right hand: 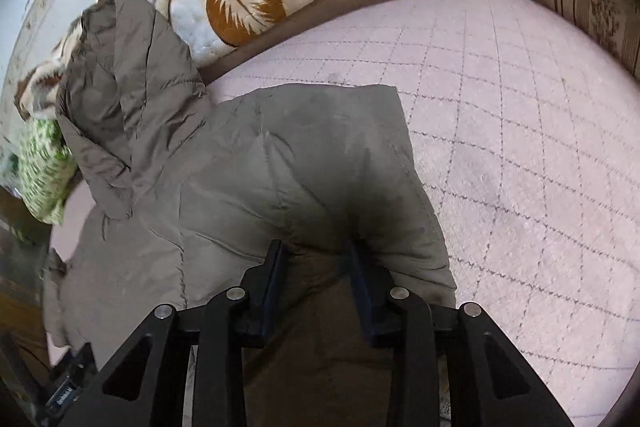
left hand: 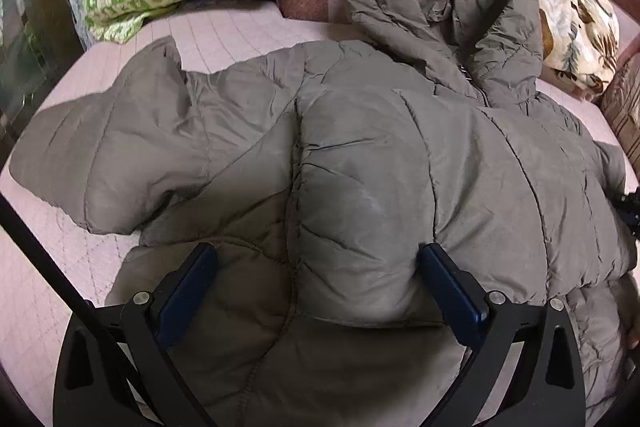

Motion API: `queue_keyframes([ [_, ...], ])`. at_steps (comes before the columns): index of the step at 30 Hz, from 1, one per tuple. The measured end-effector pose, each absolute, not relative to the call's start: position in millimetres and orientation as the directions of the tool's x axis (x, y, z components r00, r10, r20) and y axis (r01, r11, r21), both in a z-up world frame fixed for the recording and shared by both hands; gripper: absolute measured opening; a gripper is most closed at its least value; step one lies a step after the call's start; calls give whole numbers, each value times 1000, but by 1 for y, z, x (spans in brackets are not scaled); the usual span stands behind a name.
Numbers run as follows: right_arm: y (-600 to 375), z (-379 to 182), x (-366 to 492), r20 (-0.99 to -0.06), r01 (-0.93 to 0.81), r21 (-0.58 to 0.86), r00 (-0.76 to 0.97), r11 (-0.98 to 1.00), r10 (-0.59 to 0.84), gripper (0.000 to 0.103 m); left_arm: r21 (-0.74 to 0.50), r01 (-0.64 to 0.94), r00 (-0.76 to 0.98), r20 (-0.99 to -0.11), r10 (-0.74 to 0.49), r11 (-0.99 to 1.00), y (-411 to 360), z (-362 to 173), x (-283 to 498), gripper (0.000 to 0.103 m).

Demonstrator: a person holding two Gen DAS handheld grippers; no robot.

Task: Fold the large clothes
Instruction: 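Carry the held sleeve across the jacket body with the right tool, release, then grasp the other jacket sleeve cuff with the left tool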

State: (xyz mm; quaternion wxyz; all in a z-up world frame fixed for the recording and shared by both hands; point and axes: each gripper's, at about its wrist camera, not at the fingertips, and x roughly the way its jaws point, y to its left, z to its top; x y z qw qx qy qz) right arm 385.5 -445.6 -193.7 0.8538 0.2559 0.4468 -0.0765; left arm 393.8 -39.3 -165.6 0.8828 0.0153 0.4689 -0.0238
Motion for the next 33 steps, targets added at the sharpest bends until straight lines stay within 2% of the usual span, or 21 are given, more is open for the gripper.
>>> queue_keyframes([
  [4,-425,-164,381,-772,306,298,635,904,40,36,0,42,629,-777,-27,999,-36,-148,383,102],
  [8,-384,-140,377,-728,170,271,680,947,87,36,11,54,718,-695,-31,998,-40,-127,371,102],
  [14,-313,-154,377,-761,-17,243,617,970,201,36,50,96,674,-738,-28,994,-50,-142,377,102],
  [16,-303,-164,376,-782,-29,202,597,979,179,36,76,88,629,-777,4,993,-54,-154,383,102],
  [18,-299,-177,379,-806,-24,176,571,984,158,37,24,85,572,-820,-29,996,-49,-166,391,102],
  [20,-299,-187,381,-819,-19,174,552,985,156,38,-5,79,562,-826,-49,997,-45,-166,392,102],
  [23,-303,-186,380,-819,-21,177,551,984,159,38,9,89,586,-809,-45,996,-47,-162,387,102],
  [28,-309,-169,371,-788,-16,235,582,972,200,39,-74,87,656,-746,-113,993,-33,-133,375,102],
  [33,-285,-157,365,-769,-31,228,607,973,200,39,-111,49,704,-702,-113,993,-3,-110,369,102],
])
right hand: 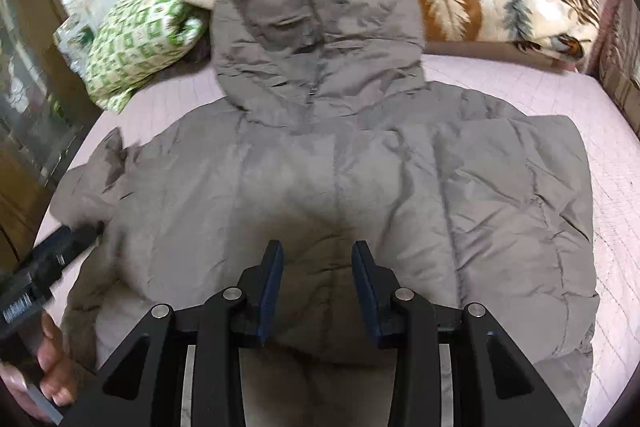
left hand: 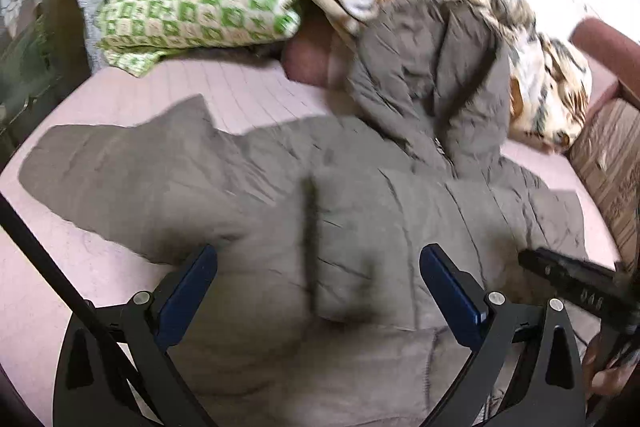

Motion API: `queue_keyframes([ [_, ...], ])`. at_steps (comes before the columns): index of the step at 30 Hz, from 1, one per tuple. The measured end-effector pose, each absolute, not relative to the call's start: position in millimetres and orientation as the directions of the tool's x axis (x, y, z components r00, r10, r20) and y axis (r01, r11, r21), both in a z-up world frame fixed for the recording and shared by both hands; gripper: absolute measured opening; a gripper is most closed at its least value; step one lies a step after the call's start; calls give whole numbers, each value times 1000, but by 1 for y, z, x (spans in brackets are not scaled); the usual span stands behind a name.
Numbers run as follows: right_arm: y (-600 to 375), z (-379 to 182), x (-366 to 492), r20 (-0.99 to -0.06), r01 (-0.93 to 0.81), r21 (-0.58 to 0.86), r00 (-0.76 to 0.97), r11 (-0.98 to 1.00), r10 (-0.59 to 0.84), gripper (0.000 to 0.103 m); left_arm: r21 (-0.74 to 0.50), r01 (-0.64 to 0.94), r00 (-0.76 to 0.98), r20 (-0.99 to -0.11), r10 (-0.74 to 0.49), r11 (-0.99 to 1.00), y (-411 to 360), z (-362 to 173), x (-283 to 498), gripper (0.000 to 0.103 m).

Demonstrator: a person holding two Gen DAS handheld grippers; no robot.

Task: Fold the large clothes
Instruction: 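Grasp the other jacket sleeve cuff with the left tool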

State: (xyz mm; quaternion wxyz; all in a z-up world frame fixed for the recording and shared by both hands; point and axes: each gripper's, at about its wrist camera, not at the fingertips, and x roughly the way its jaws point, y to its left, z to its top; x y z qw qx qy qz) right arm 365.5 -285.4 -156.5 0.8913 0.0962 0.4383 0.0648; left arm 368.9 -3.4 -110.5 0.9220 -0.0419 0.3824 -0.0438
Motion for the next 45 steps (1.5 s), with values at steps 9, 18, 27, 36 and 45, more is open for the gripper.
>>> queue_keyframes([
  [9,-247,-142,321,-752,-89,274,601,958,271,40,-153,-157,736,-676,12,976,117,-96,371,102],
  [18,-223,-142,293,-718,-173,266,621,948,315,47,-275,-436,659,-746,96,857,266,-131,392,102],
  [27,-235,-155,308,-728,-166,286,603,944,327,47,-487,-567,645,-764,-10,664,360,-172,399,89],
  [36,-241,-161,313,-727,-157,303,599,940,335,47,-571,-533,744,-668,25,625,381,-189,435,68],
  [45,-259,-151,313,-690,-106,338,648,935,323,47,-507,-531,757,-645,110,680,359,-160,439,12],
])
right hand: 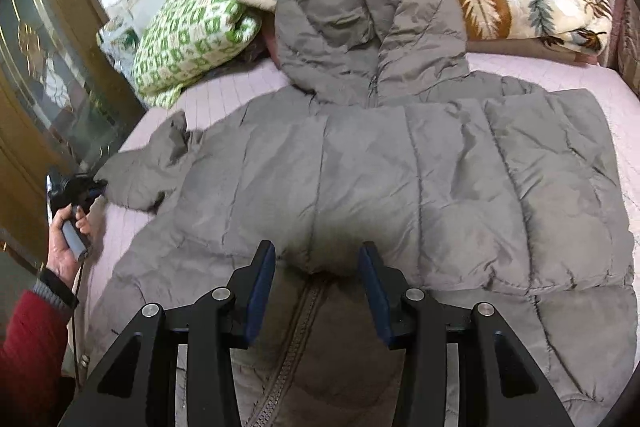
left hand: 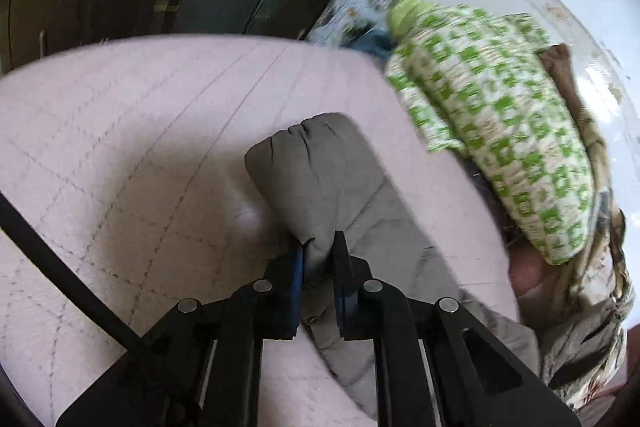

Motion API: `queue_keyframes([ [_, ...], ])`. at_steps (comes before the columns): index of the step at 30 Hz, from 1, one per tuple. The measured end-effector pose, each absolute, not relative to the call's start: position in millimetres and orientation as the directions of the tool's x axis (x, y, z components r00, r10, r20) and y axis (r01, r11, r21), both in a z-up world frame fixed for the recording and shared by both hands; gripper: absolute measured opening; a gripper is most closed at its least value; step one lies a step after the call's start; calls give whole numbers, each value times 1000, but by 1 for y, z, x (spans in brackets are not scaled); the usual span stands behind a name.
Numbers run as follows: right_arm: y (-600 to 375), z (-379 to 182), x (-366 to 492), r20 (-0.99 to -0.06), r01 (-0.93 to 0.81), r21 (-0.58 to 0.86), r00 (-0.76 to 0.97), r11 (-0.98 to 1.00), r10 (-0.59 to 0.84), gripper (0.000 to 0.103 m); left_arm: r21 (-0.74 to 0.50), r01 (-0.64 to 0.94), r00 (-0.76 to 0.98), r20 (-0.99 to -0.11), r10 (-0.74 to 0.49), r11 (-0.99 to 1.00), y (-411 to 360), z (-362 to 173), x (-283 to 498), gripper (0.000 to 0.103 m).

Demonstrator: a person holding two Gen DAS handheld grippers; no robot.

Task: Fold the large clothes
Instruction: 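Grasp the other jacket sleeve cuff with the left tool, then fold the held sleeve over the jacket body with the left tool, release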

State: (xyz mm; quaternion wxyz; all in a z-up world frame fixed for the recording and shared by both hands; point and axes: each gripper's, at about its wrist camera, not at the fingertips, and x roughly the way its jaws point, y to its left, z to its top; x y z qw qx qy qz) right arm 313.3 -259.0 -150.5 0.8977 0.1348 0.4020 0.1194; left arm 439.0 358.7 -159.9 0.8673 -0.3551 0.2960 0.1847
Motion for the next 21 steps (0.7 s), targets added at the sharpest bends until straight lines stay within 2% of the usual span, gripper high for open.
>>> queue_keyframes([
  [6,-272,-137,306,-656,-76,346,693,935,299,47,-537,-345,862,-506,34,770,305,-82,428,12],
  [9,-280,-131,304,-638,-59,356,713,933,289,47,-525,-175,904,-420,-75,833,251,-37,421,12],
  [12,-290,-126,304,-622,-41,373,731,927,282,47,-497,-19,908,-372,-193,868,193,-8,411,12],
  [17,-302,-122,303,-609,-13,391,746,920,269,47,-462,202,849,-357,-390,864,102,6,402,12],
  [21,-311,-119,302,-595,9,407,761,913,258,47,-433,328,759,-409,-507,840,28,-15,397,12],
])
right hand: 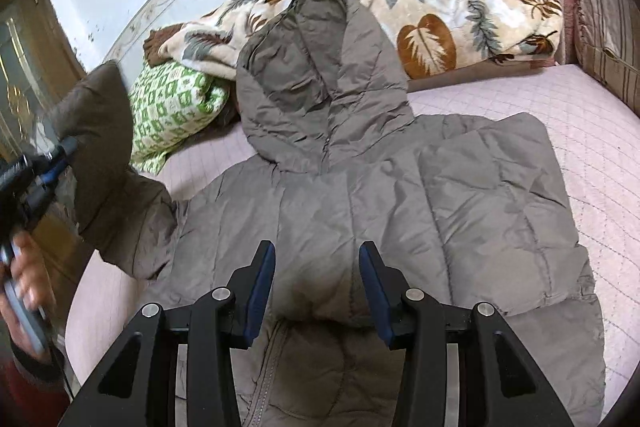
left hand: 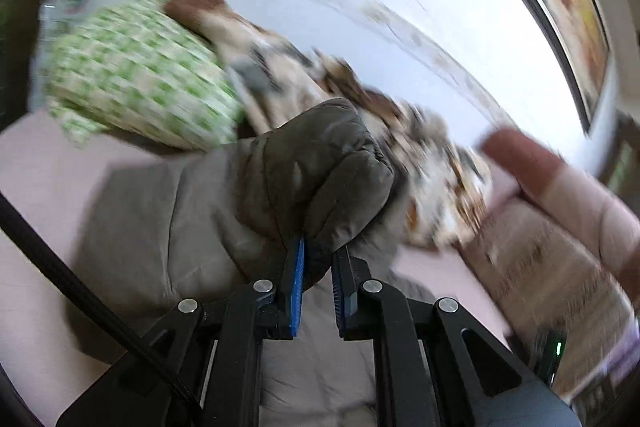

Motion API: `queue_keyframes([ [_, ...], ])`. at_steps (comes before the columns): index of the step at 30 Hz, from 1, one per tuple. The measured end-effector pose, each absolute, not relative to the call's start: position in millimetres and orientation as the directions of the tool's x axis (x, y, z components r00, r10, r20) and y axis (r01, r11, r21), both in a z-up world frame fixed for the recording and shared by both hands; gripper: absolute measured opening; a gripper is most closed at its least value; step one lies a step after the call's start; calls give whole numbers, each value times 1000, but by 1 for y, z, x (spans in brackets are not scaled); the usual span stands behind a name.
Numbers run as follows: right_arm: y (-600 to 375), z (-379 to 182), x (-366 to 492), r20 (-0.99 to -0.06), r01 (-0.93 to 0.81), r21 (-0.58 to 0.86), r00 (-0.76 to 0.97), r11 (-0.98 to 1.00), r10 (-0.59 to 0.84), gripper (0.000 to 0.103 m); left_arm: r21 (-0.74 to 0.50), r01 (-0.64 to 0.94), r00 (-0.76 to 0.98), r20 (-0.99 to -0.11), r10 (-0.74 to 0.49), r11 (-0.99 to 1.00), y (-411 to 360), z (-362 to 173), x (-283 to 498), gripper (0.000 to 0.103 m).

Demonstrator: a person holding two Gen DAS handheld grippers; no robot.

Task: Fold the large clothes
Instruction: 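Fold the held sleeve over the jacket body with the left tool, release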

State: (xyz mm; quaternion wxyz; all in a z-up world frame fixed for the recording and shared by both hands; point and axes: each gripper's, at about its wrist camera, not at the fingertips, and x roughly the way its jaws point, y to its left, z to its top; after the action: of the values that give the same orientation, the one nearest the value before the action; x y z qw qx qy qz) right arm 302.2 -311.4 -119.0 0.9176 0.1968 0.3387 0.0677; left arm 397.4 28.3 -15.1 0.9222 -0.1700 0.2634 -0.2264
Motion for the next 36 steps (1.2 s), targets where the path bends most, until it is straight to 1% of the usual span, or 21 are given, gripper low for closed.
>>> queue_keyframes([
  [2,-316,-118,301,-585,23,424,770,905,254,47,-407,373,709,-455,-540,834,-6,-34,395,12],
  [3,-320,-119,301,-579,31,443,773,896,260,47,-392,390,677,-491,-548,834,-24,-49,394,12],
  [6,-331,-122,300,-563,43,506,773,862,292,47,-359,410,602,-585,-544,839,-59,-92,396,12],
  [10,-341,-130,304,-547,47,590,757,806,357,47,-252,429,518,-718,-465,867,-94,-151,394,12],
  [12,-342,-135,307,-540,44,629,742,776,396,47,-208,435,517,-739,-432,876,-101,-160,392,12],
  [14,-343,-140,309,-532,45,661,732,749,426,48,-188,445,520,-741,-424,876,-103,-156,386,14],
  [15,-344,-144,312,-521,42,688,723,724,454,50,-183,454,511,-748,-423,872,-104,-152,384,21],
  [16,-344,-148,315,-510,39,715,713,698,482,55,-185,465,499,-753,-429,866,-105,-148,382,31],
  [17,-343,-151,316,-505,41,725,709,687,491,57,-191,473,491,-754,-437,860,-106,-142,380,39],
  [18,-342,-154,319,-500,43,739,704,672,504,57,-203,481,484,-749,-452,853,-104,-138,376,50],
  [20,-338,-158,323,-487,35,760,693,649,532,57,-231,498,507,-704,-497,836,-97,-114,364,51],
  [23,-332,-158,333,-463,20,783,687,622,560,57,-235,466,601,-623,-500,853,-74,-76,352,51],
  [25,-323,-160,341,-473,24,778,680,628,560,57,-244,385,684,-573,-453,890,-48,-57,352,56],
  [27,-317,-164,346,-486,36,775,671,630,560,57,-250,278,764,-528,-371,927,-13,-47,354,58],
  [28,-312,-168,349,-494,42,777,659,628,567,57,-250,202,803,-511,-307,947,10,-46,357,62],
  [30,-307,-172,352,-512,52,770,646,636,567,57,-228,71,835,-519,-183,971,48,-54,365,62],
  [32,-304,-177,355,-523,60,766,638,640,566,57,-232,0,826,-548,-131,973,76,-67,380,62],
  [33,-302,-181,357,-527,65,767,632,639,568,57,-244,-46,809,-578,-107,969,89,-76,389,62],
  [34,-301,-184,358,-527,67,769,629,636,571,57,-281,-89,786,-609,-106,956,103,-86,398,62],
  [36,-299,-190,363,-512,62,784,626,617,588,57,-372,-121,748,-644,-162,921,120,-102,412,62],
])
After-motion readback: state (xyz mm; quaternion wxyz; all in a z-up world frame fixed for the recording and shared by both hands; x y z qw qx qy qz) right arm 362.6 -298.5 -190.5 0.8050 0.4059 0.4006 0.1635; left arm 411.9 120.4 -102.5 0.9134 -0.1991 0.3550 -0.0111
